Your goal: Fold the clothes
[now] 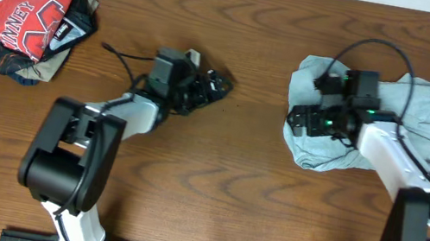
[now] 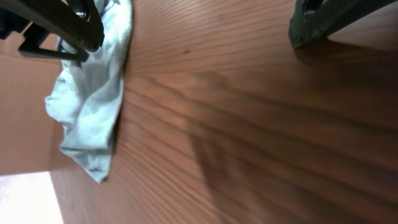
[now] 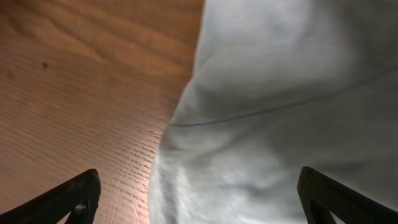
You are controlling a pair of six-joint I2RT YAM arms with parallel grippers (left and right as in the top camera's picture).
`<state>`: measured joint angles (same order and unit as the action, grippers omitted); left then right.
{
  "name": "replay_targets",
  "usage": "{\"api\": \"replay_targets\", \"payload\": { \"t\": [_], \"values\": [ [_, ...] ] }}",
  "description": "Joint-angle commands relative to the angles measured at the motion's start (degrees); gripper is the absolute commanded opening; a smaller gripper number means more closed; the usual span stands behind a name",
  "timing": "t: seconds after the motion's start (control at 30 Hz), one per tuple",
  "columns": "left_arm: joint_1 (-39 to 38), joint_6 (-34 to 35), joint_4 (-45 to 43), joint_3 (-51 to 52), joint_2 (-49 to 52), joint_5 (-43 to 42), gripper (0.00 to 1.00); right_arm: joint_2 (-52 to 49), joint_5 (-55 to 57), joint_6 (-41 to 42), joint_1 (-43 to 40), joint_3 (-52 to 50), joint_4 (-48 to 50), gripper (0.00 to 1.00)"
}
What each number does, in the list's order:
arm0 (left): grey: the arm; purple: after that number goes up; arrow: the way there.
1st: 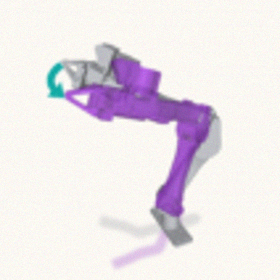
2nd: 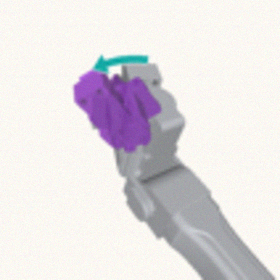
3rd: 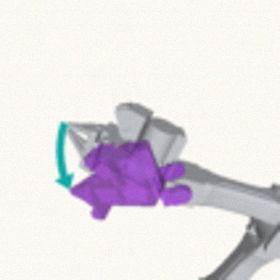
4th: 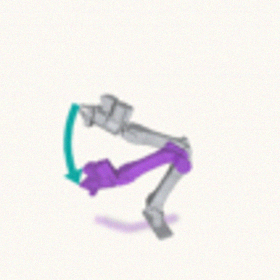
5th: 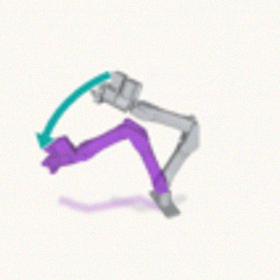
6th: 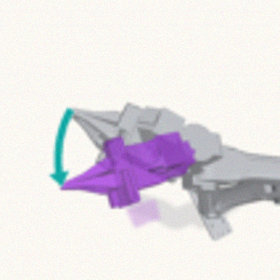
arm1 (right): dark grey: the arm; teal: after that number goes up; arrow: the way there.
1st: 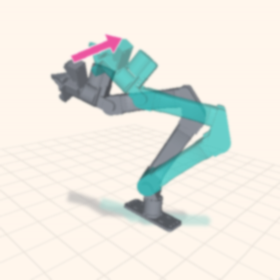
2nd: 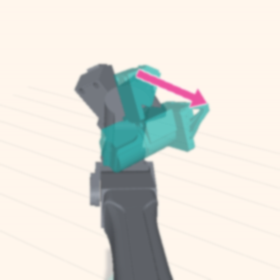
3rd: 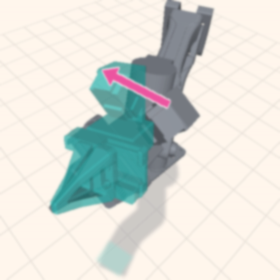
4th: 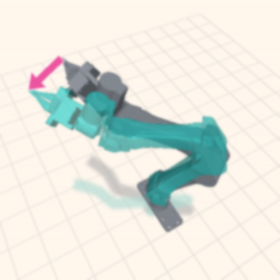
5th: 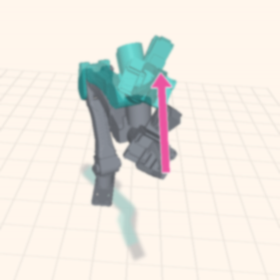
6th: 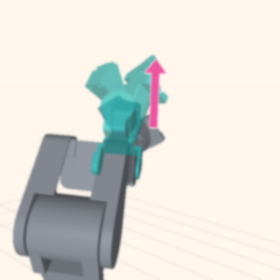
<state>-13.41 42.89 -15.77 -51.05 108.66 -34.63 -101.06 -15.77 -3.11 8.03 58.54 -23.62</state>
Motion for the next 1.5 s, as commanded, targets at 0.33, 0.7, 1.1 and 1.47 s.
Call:
{"api": "replay_targets", "payload": {
  "t": [0.33, 0.7, 1.1, 1.47],
  "values": [
    [7.5, -8.6, 16.3, 3.1, 3.8, 3.3, 0.98, -7.5, 6.7, 14.2, 7.1, 0.4, 2.8, 0.27],
    [8.0, -12.8, 16.8, 3.1, 3.0, 0.5, 0.98, -7.5, -17.0, 13.3, 17.5, 0.4, 18.2, 0.2],
    [7.5, -14.8, 16.4, 3.1, 0.5, -1.9, 0.92, -2.2, -4.8, 14.0, 14.6, 0.4, 13.1, 0.99],
    [-4.2, -23.0, 13.7, 3.1, 0.5, 1.8, 0.9, 10.4, 4.0, 13.3, -4.8, 0.4, 0.5, 0.99]
  ]
}}
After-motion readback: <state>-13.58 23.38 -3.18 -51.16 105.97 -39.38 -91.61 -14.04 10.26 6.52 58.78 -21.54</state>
